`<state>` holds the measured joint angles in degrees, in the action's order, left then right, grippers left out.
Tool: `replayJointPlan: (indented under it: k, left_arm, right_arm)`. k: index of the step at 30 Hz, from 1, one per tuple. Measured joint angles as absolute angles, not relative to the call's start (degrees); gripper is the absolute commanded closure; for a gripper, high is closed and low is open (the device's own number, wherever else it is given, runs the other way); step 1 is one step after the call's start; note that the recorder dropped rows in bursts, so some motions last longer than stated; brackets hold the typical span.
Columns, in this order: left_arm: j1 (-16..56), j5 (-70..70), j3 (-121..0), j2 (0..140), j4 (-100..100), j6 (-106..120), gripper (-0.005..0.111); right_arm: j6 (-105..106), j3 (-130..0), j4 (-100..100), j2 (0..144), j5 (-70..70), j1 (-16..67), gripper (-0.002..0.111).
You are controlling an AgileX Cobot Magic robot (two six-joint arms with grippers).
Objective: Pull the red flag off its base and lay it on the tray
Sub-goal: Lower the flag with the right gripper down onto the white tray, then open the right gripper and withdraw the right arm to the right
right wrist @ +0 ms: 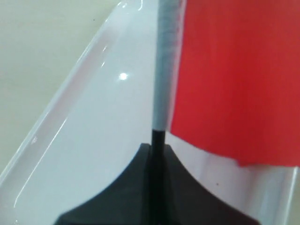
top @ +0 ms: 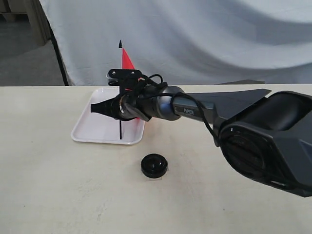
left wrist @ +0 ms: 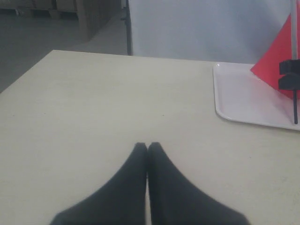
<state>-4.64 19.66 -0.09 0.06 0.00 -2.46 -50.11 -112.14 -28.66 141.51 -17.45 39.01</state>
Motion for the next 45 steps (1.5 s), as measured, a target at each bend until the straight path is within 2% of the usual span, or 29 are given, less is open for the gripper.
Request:
replayJointPlan:
  k: [6,14,16,18,21,23,26,34,36,40,45]
  left_arm:
    - [-4.64,19.66,-0.09,0.06,0.00,-2.46,0.107]
    - [-4.64,19.66,-0.09,0.06,0.00,-2.46,0.107]
    - [-4.64,19.66,-0.09,0.06,0.00,-2.46,0.107]
    - [-4.64,19.66,-0.09,0.06,0.00,-2.46,0.107]
    - [-4.64,19.66,-0.09,0.06,0.00,-2.46,0.107]
    - [-4.64,19.66,-0.09,0.06,0.00,-2.46,0.107]
    - [-4.64,19.66,-0.09,0.06,0.00,-2.46,0.107]
    - [-4.64,19.66,-0.09,0.06,0.00,-2.46,0.107]
    - [-4.64,19.66,-0.09,0.06,0.00,-2.46,0.107]
    - [-4.64,19.66,-0.09,0.06,0.00,-2.46,0.107]
    - [-4.64,19.66,-0.09,0.06,0.00,-2.46,0.107]
  right_arm:
    - [-34.42,-119.87,-15.86,141.98,-34.24,37.61,0.109]
    - [-32.96,-120.80,-8.37,144.89,-32.87,37.41,0.108]
    - [-32.96,-120.80,-8.13,144.89,-31.65,37.41,0.098]
    - [-32.96,-120.80,-8.00,144.89,-31.11,37.41,0.078]
    - [-32.96,-120.80,-8.00,144.89,-31.02,37.41,0.057]
    - [-32.96,-120.80,-8.00,144.89,-31.02,37.41,0.046]
    - [-32.52,-120.80,-8.00,144.89,-31.02,37.41,0.041]
    - [-30.03,-120.80,-10.28,141.43,-34.94,37.41,0.044]
    - [-29.24,-120.80,-12.85,139.81,-36.95,37.53,0.055]
    - [-25.79,-120.80,-16.58,137.07,-42.33,38.37,0.108]
    - [-16.09,-121.03,-16.46,135.66,-52.00,39.58,0.106]
